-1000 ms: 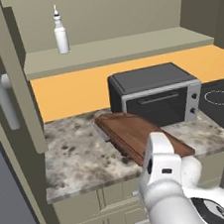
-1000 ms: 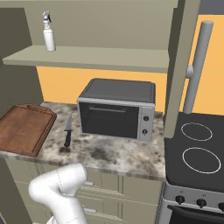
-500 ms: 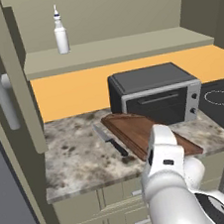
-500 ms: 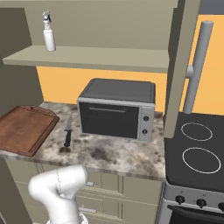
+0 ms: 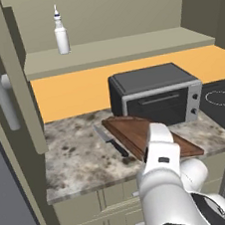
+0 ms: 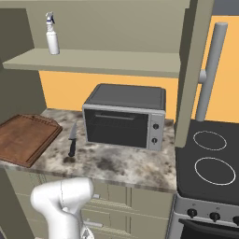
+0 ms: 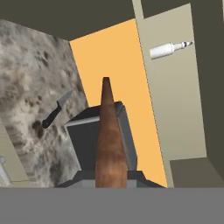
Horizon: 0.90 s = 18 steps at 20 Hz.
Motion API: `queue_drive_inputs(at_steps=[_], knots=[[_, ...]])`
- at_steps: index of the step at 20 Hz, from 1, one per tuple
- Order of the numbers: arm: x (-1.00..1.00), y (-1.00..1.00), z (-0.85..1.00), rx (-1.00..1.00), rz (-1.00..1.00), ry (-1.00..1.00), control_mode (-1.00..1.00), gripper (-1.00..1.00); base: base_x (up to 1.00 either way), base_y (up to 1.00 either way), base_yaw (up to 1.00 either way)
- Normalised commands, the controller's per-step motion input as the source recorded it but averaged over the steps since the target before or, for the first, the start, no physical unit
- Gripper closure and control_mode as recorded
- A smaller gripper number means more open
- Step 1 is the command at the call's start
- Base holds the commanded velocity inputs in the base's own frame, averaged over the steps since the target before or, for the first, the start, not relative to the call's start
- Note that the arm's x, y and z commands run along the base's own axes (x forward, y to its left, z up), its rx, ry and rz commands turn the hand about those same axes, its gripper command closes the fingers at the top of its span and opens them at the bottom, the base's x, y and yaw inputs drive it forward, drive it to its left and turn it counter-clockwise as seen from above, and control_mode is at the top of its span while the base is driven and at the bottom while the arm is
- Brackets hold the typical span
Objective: Move the cutting board and knife to the sink. Then move spray from the cabinet to the counter.
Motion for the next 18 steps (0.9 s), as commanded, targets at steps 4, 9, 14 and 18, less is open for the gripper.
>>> queue_drive_inputs(at_steps=[4,9,14,18], knots=[[0.0,0.0,0.0,0.0,0.0,0.0,-1.0,1.0,0.0,0.0,0.0],[0.0,0.0,0.0,0.0,0.0,0.0,1.0,1.0,-0.24,-0.01,-0.01],[0.0,0.0,0.0,0.0,0.0,0.0,1.0,1.0,-0.51,-0.12,-0.1],[0.0,0.0,0.0,0.0,0.0,0.0,1.0,1.0,-0.48,-0.08,-0.25]])
